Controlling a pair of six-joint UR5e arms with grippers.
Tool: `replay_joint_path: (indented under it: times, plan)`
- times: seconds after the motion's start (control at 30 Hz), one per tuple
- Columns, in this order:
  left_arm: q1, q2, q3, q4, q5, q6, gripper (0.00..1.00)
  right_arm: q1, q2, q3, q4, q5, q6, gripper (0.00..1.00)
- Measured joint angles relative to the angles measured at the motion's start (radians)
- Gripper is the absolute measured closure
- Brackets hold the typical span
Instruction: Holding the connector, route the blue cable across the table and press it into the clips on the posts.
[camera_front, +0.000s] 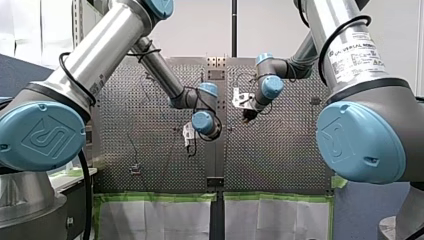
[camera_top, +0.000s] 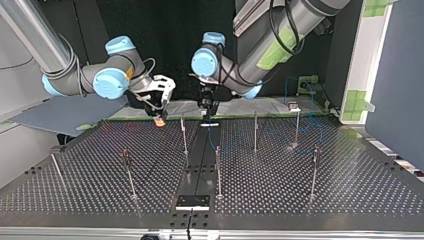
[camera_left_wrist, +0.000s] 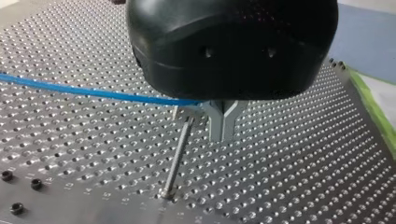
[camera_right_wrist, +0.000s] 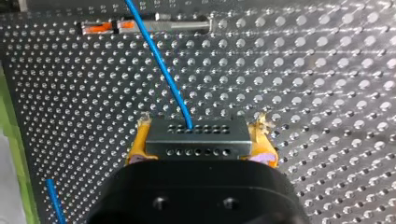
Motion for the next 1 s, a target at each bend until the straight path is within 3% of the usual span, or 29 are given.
replay_joint_path:
  times: [0.37, 0.73, 1.0]
  plan:
    - [0.002, -0.001, -0.074, 0.085, 0.032, -0.016, 1.00, -0.019, 0.006, 0.024, -0.013, -0.002, 0.003, 1.00]
    - [0.015, -0.002, -0.037, 0.094, 0.069, -0.025, 1.00, -0.034, 0.055, 0.027, -0.051, -0.030, 0.010, 1.00]
    - [0.028, -0.004, -0.010, 0.091, 0.092, -0.039, 1.00, -0.050, 0.065, 0.023, -0.078, -0.049, 0.024, 1.00]
